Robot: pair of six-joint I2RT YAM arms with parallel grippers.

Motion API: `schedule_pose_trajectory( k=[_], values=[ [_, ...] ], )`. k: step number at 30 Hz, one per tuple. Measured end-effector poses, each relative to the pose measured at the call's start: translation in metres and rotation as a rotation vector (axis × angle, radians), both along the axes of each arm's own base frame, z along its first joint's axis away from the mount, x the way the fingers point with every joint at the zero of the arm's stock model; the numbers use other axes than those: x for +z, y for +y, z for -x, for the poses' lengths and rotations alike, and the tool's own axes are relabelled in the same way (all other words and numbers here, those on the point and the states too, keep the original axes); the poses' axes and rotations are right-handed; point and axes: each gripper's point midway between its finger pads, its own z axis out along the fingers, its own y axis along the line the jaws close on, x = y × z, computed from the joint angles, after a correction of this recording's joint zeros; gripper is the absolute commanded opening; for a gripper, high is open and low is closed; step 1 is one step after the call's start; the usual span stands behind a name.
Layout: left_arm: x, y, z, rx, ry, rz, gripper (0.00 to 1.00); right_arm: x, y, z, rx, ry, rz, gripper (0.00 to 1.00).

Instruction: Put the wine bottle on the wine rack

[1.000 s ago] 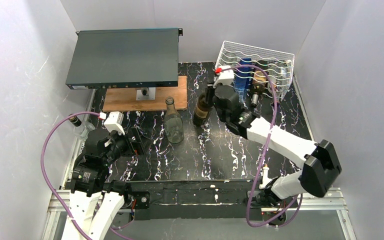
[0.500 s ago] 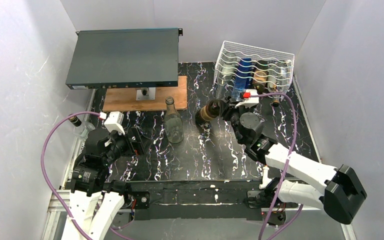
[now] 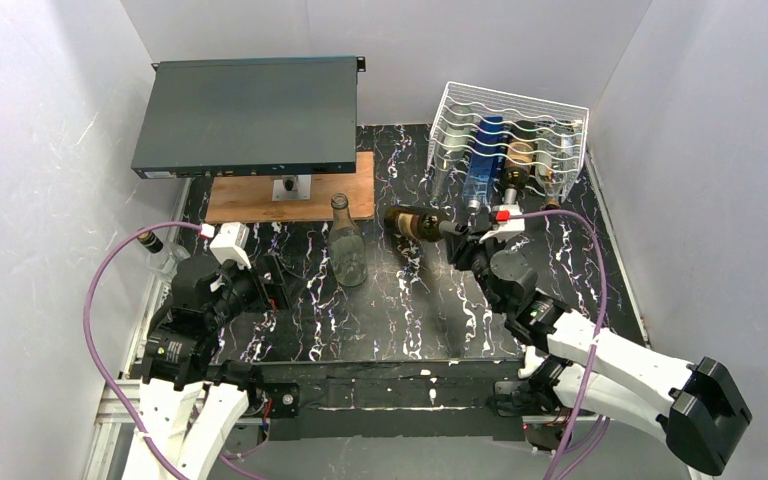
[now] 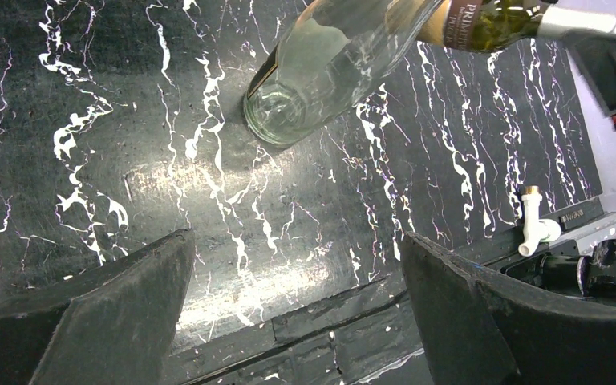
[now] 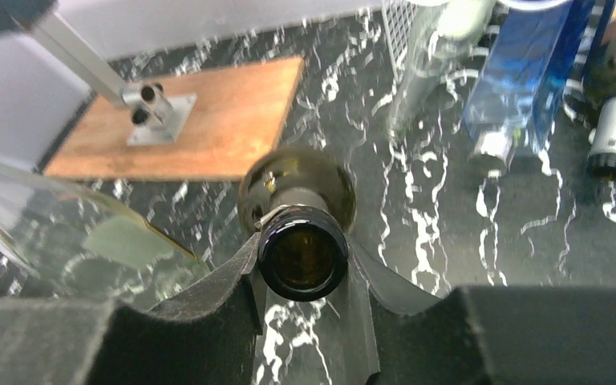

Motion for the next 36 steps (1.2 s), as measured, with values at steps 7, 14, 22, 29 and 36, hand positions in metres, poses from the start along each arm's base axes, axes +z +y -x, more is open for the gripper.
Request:
schedule_pose_trajectory(
  k=[7,14,22,29,36],
  values=[
    [0.000,0.000,0.000,-0.003,0.001,0.001,0.99,-0.076,-0.005,0.015,0.038,0.171,0.154,0.01],
    [0.000,-0.001,0.000,-0.004,0.001,0.002,0.99,-0.126,-0.009,0.025,0.060,0.288,0.265,0.01],
    [0.000,-0.001,0.000,-0.004,0.001,0.003,0.99,-0.166,-0.004,0.034,0.099,0.407,0.315,0.01],
    [0.000,-0.001,0.000,-0.004,0.001,0.002,0.99,-0.192,0.001,0.042,0.137,0.491,0.342,0.19],
    [0.000,-0.001,0.000,-0.004,0.001,0.002,0.99,-0.192,0.006,0.041,0.149,0.498,0.344,0.50]
  ],
)
